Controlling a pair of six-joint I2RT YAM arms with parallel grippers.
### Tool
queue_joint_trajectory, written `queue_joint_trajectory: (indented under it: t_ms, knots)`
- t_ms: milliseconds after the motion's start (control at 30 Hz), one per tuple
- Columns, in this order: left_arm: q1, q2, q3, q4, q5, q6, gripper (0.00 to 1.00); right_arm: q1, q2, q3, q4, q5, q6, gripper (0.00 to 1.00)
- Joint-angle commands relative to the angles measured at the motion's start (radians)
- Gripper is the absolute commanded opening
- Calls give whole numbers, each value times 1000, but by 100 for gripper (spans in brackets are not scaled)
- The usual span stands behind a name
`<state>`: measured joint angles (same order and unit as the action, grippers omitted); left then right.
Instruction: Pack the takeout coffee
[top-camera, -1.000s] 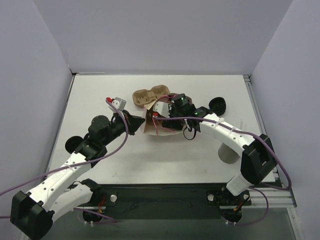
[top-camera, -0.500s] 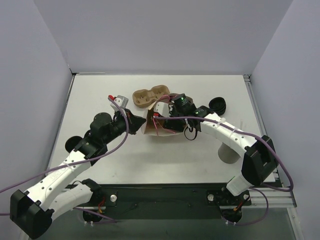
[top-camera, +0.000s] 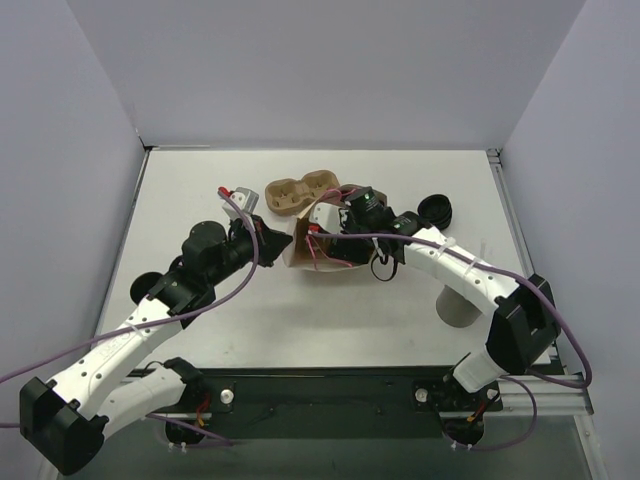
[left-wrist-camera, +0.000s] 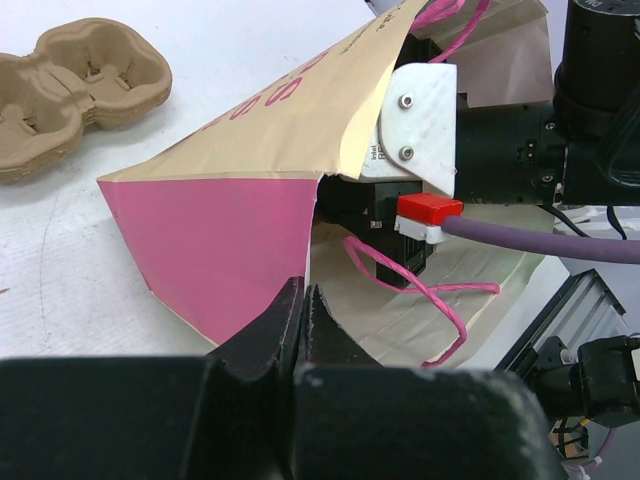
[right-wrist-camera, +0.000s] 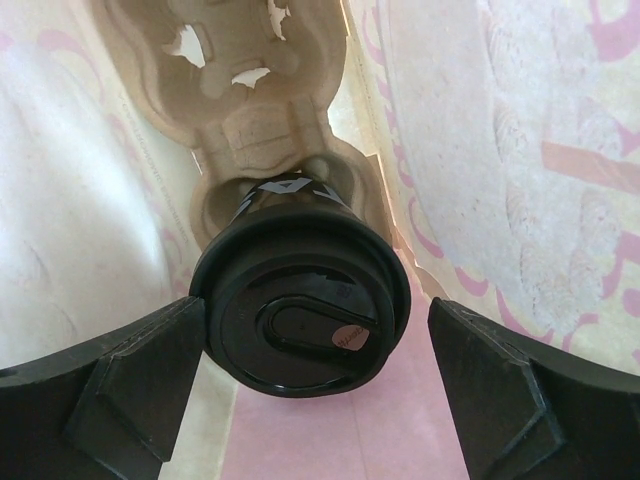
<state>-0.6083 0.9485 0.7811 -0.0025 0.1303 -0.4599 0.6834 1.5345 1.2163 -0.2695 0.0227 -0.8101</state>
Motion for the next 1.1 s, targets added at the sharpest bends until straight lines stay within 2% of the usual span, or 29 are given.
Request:
queue_joint_trajectory:
  t_ms: [0,400,467,567,967,1067]
  knots:
    - [-7,3,61,-34,-21,10,0,-5,-63,29,-13,49,34,100]
    - [-18,16,83,-76,-38,17,0,-1,-76,34,-23,48,63,85]
    - [-19,16,87,-77,-37,15,0,-1,-80,31,-25,49,68,89]
    - [-19,21,98,-86,-41,17,0,7,-89,19,-28,51,66,100]
    - [-21,32,142,-149,-51,15,0,25,-106,20,-36,23,91,100]
    - [-21,32,156,-174,-57,15,0,30,-117,19,-40,11,98,94]
